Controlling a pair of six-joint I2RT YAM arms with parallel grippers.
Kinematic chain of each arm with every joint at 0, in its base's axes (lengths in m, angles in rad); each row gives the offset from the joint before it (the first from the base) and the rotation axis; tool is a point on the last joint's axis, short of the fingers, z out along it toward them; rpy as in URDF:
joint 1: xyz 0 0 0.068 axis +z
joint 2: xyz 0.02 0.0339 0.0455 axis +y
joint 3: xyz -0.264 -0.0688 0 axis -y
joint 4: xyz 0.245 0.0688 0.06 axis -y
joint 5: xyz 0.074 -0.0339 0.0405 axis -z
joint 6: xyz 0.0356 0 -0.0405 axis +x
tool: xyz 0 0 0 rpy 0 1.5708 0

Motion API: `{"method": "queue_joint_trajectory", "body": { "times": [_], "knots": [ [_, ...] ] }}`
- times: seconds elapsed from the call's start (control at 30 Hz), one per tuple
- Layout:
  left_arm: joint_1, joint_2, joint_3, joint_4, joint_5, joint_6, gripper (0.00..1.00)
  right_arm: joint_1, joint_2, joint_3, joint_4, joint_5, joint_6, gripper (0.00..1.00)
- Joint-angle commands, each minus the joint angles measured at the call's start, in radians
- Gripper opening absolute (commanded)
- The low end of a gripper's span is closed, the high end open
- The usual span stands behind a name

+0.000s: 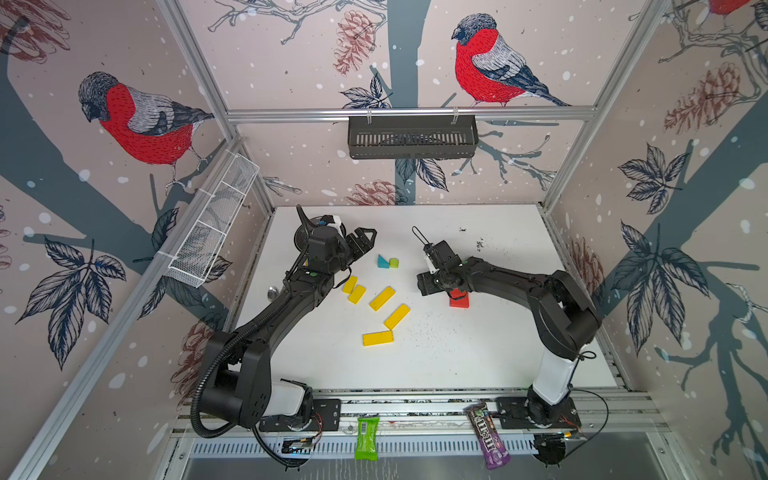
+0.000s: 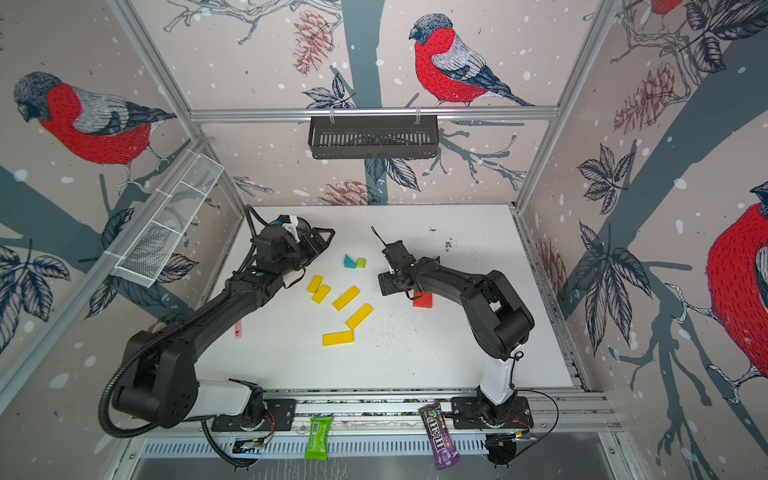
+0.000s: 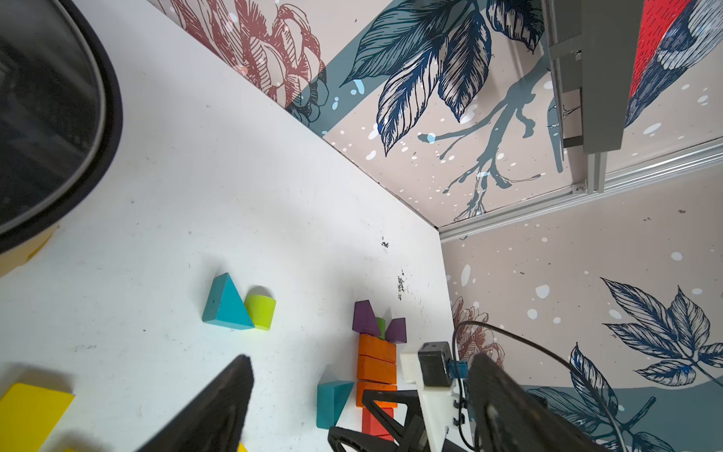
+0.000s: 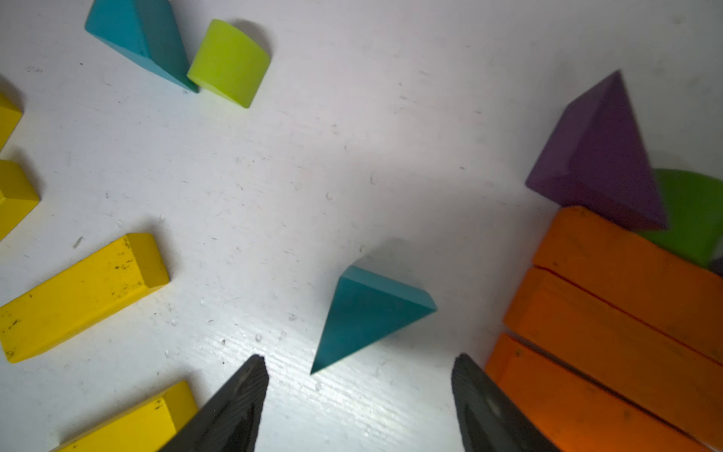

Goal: Assemble a carrot with building blocks
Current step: Adjust the building block at the center of the board.

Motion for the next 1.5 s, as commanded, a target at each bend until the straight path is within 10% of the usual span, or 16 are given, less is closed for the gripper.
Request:
{"method": "queue_joint_trajectory", "body": {
  "times": [0.0,0.67,0.93,1.47],
  "knots": [
    [0.000,0.005,0.010,0.004,-0.003,0.005,0.87,-0.002,0.031,0.027,0.030,-0.045,0.009,0.76],
    [0.000,0.002,0.009,0.008,0.005,0.003,0.87,0.103,0.184,0.204,-0.013,-0.073,-0.172,0.71],
    [0.000,0.001,0.010,0.011,0.009,-0.001,0.87,0.131,0.168,0.195,-0.055,0.151,-0.150,0.76],
    [-0.001,0.006,0.008,0.014,0.010,0.000,0.87,0.091,0.055,0.056,-0.052,0.215,-0.109,0.78]
  ]
}}
